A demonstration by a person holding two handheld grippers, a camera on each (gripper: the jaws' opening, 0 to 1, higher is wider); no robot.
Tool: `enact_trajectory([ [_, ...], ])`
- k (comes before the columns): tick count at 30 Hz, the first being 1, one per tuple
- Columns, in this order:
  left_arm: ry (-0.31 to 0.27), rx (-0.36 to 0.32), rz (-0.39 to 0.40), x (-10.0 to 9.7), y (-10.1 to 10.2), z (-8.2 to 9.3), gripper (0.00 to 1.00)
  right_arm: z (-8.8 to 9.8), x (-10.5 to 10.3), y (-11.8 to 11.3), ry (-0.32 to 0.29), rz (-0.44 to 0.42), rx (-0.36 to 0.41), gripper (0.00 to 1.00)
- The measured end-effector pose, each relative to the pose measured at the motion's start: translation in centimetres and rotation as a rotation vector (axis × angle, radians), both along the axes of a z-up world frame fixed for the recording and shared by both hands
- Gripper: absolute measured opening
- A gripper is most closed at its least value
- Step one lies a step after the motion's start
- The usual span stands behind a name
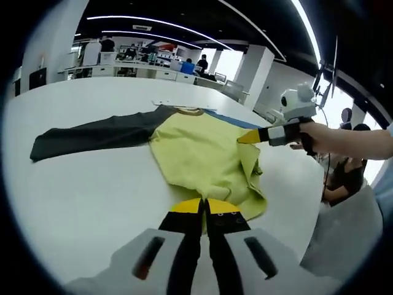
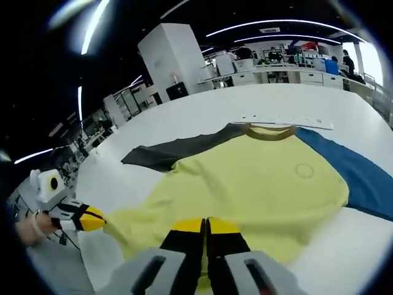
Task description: Fold the garment on the visible template until the final outline fits inside the template.
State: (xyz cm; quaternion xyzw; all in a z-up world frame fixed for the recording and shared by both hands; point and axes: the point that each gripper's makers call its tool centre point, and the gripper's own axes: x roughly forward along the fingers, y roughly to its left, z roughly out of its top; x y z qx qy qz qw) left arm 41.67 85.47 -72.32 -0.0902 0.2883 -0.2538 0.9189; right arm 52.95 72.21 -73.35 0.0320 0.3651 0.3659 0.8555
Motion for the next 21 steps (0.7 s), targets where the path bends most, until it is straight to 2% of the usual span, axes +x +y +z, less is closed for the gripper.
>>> enact_trajectory([
  [4,0.008,-0.007,0.006,0.0,0.0,-0.2,0.00,-1.1,0.2,0.2,0.015,0.004,-0.020,0.00],
  [11,0.013,-0.012,0.007,0.1,-0.1,-0.4,0.00,-1.7,0.2,0.1,0.025,0.012,-0.042,0.00],
  [13,0.017,-0.015,0.008,0.0,-0.1,-0.4,0.00,-1.5,0.1,-0.2,0.000,0.015,-0.056,0.00],
  [14,0.017,-0.015,0.008,0.0,-0.1,-0.4,0.00,-1.1,0.3,-0.4,-0.036,0.015,-0.056,0.00],
  [21,0.021,-0.008,0.002,-0.1,-0.1,-0.5,0.00,0.6,0.0,-2.0,-0.092,-0.020,-0.024,0.23],
])
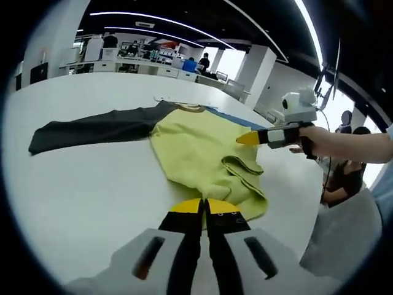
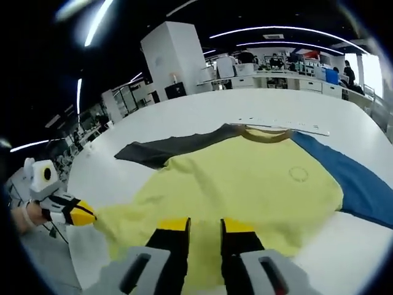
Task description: Fold the garment on the visible template until the final outline fits inside the template.
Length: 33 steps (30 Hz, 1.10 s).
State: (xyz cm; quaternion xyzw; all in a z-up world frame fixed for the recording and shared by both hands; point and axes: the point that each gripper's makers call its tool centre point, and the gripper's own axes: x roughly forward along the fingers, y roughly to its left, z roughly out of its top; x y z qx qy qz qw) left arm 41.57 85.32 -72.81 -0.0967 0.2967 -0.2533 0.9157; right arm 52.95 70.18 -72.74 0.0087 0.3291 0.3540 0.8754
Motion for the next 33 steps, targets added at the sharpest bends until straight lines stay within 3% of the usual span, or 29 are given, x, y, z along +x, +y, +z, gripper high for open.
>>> enact_trajectory([
  [5,0.005,0.003,-0.003,-0.2,0.1,-0.1,0.00,0.3,-1.0,-1.3,0.004,-0.022,0.016,0.31],
  [19,0.020,0.005,-0.008,-0.6,0.1,-0.3,0.00,-1.9,-5.4,-3.4,0.085,-0.058,0.022,0.29],
  [33,0.043,0.005,-0.006,-1.0,0.6,-1.2,0.00,-3.4,-6.5,-2.6,0.179,-0.083,0.054,0.11],
])
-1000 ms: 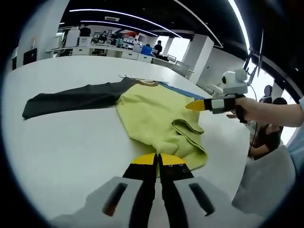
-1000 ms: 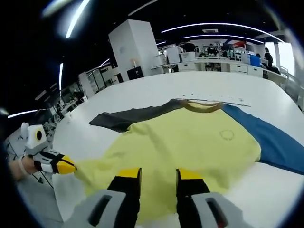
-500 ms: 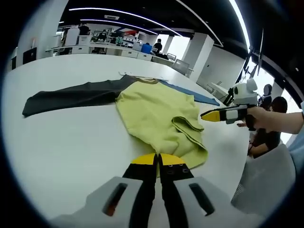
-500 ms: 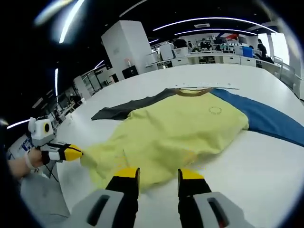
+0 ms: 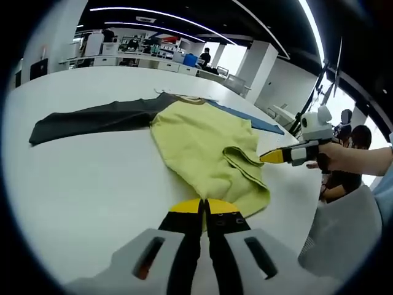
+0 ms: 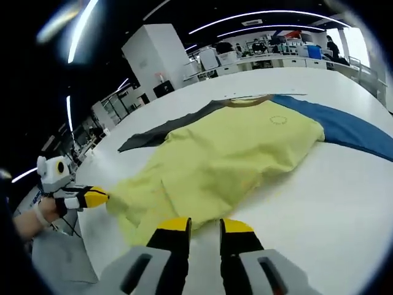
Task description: Fold the garment on the visible template until the final outline fits inside the template.
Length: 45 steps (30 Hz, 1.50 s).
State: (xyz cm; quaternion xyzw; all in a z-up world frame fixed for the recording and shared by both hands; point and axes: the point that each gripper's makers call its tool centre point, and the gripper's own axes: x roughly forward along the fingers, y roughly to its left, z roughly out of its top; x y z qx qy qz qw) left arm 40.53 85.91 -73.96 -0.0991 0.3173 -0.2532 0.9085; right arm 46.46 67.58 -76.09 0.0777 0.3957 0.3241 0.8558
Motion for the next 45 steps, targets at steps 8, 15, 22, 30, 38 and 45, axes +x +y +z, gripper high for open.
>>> enact_trajectory([
  [8,0.016,0.001,0.003,-0.2,0.1,-0.4,0.00,-0.3,-0.4,0.7,0.046,-0.015,0.036,0.00],
  [15,0.046,-0.001,0.009,-0.5,0.2,-0.8,0.00,1.0,-0.8,-0.3,0.038,-0.017,0.056,0.00],
  [22,0.069,-0.014,0.013,-0.8,0.0,-1.0,0.00,3.1,-2.1,-4.1,0.022,-0.044,0.078,0.00],
  [30,0.091,-0.002,0.005,-1.2,-0.2,-1.5,0.00,2.7,-3.7,-9.8,0.050,-0.129,0.065,0.00],
  [38,0.125,0.012,-0.009,-1.9,-0.7,-2.0,0.00,1.3,-5.6,-13.5,0.085,-0.184,0.028,0.00],
  [45,0.149,0.017,-0.004,-2.1,-0.6,-2.4,0.00,0.2,-6.0,-15.7,0.106,-0.219,0.003,0.00],
])
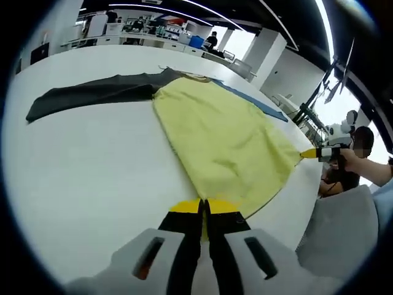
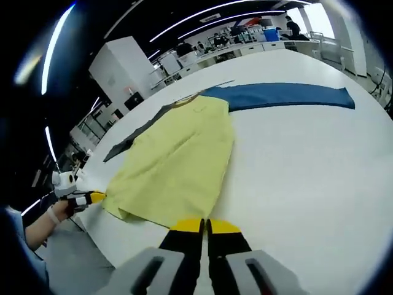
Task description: Fold the garment on the visible template until the final outline fits inside the template.
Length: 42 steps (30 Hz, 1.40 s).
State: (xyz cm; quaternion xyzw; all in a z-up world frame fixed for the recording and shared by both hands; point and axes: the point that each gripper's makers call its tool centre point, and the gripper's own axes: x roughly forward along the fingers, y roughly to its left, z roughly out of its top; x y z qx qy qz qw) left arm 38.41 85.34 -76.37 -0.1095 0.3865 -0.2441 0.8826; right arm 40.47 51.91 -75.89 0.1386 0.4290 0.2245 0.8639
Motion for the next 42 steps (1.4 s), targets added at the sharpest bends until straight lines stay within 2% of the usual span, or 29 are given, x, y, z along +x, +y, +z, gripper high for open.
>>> enact_trajectory([
  [10,0.013,-0.002,0.017,-0.3,0.5,-0.3,0.00,-0.5,0.3,-2.3,0.020,-0.040,-0.015,0.00],
  [29,0.008,-0.034,0.043,-0.5,0.8,-0.3,0.00,-1.1,-0.1,-2.3,0.035,-0.029,-0.030,0.00],
  [42,-0.013,-0.028,0.030,-0.4,0.7,-0.3,0.00,-1.2,-0.1,-2.2,0.024,-0.020,-0.039,0.00],
])
